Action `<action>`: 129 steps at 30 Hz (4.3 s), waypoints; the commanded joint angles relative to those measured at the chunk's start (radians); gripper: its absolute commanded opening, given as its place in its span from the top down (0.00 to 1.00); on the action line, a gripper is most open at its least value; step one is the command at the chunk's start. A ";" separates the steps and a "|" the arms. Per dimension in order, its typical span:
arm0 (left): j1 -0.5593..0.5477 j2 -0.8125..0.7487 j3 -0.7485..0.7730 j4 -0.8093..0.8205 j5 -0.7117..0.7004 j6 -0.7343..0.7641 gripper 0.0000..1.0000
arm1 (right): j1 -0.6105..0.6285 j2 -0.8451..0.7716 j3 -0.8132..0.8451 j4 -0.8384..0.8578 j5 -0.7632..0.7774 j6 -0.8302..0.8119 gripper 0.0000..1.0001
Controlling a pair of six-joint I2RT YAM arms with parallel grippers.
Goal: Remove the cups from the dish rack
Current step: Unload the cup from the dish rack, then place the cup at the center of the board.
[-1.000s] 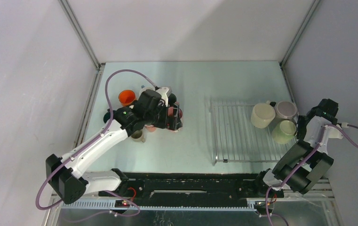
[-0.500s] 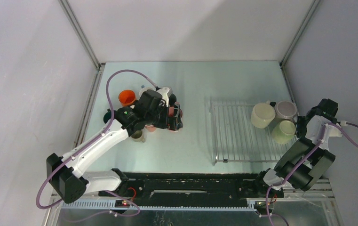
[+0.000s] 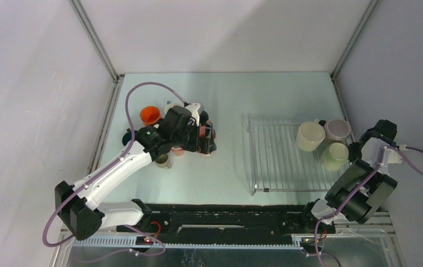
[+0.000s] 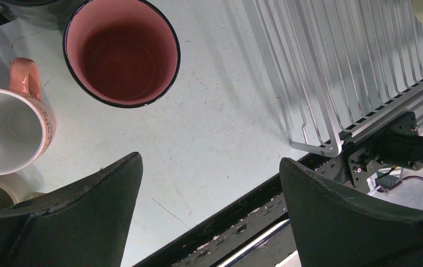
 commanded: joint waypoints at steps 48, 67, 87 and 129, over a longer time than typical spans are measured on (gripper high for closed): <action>-0.008 -0.063 0.052 0.082 0.111 -0.035 0.00 | 0.314 -0.446 0.241 -0.270 -0.174 -0.163 1.00; 0.140 -0.040 0.023 0.355 0.426 -0.092 0.00 | 0.839 -0.221 0.495 -0.077 -0.474 -0.212 1.00; 0.191 0.051 -0.117 1.060 0.651 -0.442 0.00 | 0.963 -0.032 0.628 0.341 -0.998 0.081 1.00; 0.147 0.151 0.011 2.005 0.898 -1.133 0.55 | 1.066 0.166 0.656 1.140 -1.257 0.731 1.00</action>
